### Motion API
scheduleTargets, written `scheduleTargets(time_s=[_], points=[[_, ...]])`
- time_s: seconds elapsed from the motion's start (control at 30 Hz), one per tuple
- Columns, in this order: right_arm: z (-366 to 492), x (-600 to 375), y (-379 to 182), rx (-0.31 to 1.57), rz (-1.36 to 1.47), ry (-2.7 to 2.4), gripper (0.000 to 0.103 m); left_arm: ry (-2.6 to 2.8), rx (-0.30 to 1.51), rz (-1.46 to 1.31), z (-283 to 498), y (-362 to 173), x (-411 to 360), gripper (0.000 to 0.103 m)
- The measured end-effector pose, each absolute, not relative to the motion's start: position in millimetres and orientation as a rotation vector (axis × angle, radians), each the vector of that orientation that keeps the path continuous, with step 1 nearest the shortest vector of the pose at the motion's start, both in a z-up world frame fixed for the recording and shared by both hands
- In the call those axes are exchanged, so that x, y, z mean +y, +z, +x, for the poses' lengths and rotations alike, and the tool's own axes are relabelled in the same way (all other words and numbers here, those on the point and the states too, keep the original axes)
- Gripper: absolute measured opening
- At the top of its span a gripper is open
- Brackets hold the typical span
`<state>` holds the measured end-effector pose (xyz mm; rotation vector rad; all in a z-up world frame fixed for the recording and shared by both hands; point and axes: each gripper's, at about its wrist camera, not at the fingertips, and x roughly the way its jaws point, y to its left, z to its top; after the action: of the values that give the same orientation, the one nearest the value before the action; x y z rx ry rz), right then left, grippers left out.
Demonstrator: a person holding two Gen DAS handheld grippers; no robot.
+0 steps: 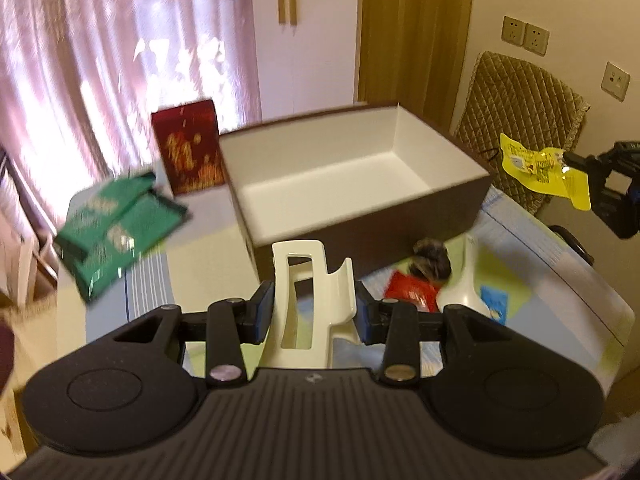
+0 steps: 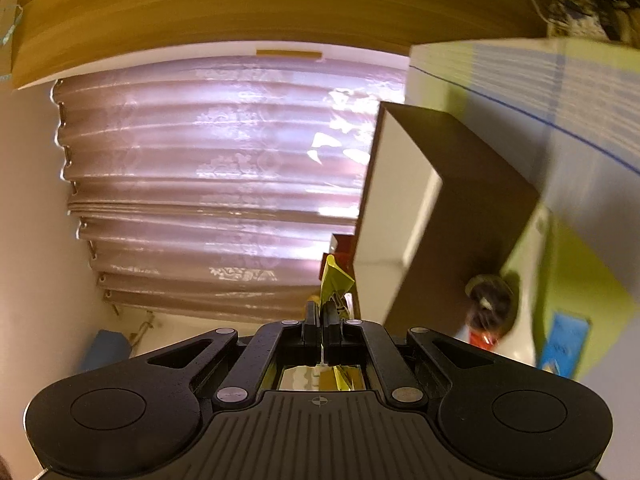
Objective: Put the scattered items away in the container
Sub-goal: 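Carry both items over the box and release them inside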
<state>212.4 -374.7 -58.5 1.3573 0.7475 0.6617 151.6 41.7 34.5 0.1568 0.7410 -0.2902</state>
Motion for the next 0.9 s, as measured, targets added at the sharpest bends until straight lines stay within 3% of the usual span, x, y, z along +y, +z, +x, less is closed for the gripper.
scheduleTargets(time_s=[0.63, 0.9], points=[[366, -295, -59, 0.846, 1.242, 0.649, 0.003, -0.260, 0.780, 0.209, 304, 23, 3, 0.035], [407, -246, -72, 0.944, 1.015, 0.590, 0.003, -0.252, 0.844, 0.194, 360, -4, -17, 0.035]])
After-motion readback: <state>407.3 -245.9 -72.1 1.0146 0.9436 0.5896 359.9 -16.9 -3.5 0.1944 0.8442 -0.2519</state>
